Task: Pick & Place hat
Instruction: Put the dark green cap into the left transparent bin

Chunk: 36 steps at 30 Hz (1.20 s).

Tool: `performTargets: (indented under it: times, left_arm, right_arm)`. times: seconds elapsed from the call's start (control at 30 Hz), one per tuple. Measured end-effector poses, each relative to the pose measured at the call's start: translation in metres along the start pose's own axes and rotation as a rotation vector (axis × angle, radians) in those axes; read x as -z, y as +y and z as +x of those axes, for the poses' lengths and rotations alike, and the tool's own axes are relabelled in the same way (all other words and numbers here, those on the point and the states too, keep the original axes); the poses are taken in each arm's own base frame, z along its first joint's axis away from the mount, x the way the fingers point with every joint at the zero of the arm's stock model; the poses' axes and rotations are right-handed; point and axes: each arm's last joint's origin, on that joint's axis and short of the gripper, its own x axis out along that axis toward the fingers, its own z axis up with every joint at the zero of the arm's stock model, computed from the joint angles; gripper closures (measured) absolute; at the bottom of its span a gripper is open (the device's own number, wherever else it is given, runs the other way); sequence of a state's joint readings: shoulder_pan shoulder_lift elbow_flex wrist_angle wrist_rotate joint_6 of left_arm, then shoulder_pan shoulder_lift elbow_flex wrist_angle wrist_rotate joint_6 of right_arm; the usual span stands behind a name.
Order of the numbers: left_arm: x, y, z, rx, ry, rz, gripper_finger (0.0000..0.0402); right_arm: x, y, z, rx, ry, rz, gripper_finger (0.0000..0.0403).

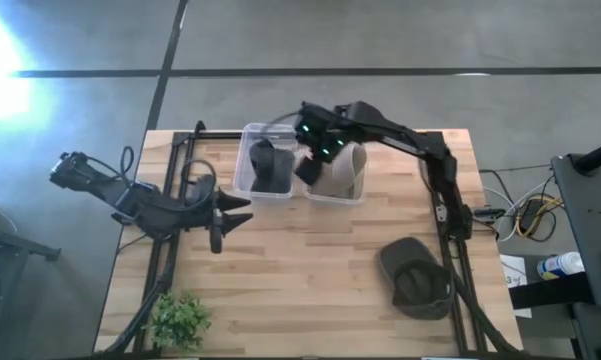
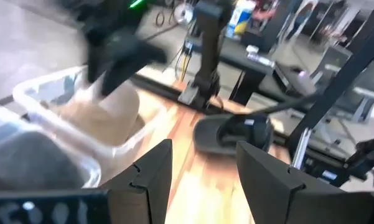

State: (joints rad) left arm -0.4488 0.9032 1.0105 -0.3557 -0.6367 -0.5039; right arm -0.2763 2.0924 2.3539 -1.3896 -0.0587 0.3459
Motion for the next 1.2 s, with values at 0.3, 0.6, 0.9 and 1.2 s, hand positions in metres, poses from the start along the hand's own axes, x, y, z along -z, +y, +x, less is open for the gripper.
performTargets:
  times: [0.3,0.6,0.9,1.2]
  left_arm:
    - [0.032,-0.003,0.024,-0.095,0.155,0.013,0.0229]
    - [0.062,-0.009,0.051,-0.129,0.252,0.061,0.0229]
    - [0.069,-0.012,0.058,-0.139,0.278,0.084,0.0229]
    - [0.069,-0.011,0.057,-0.139,0.278,0.071,0.0229]
  right_arm:
    - [0.092,0.048,-0.071,0.045,0.091,-0.123,0.0188]
    - [0.221,0.055,-0.053,0.157,0.376,0.067,0.0189]
    - [0.304,0.057,0.010,0.093,0.543,0.280,0.0189]
    - [0.317,0.065,0.055,0.111,0.449,0.406,0.0189]
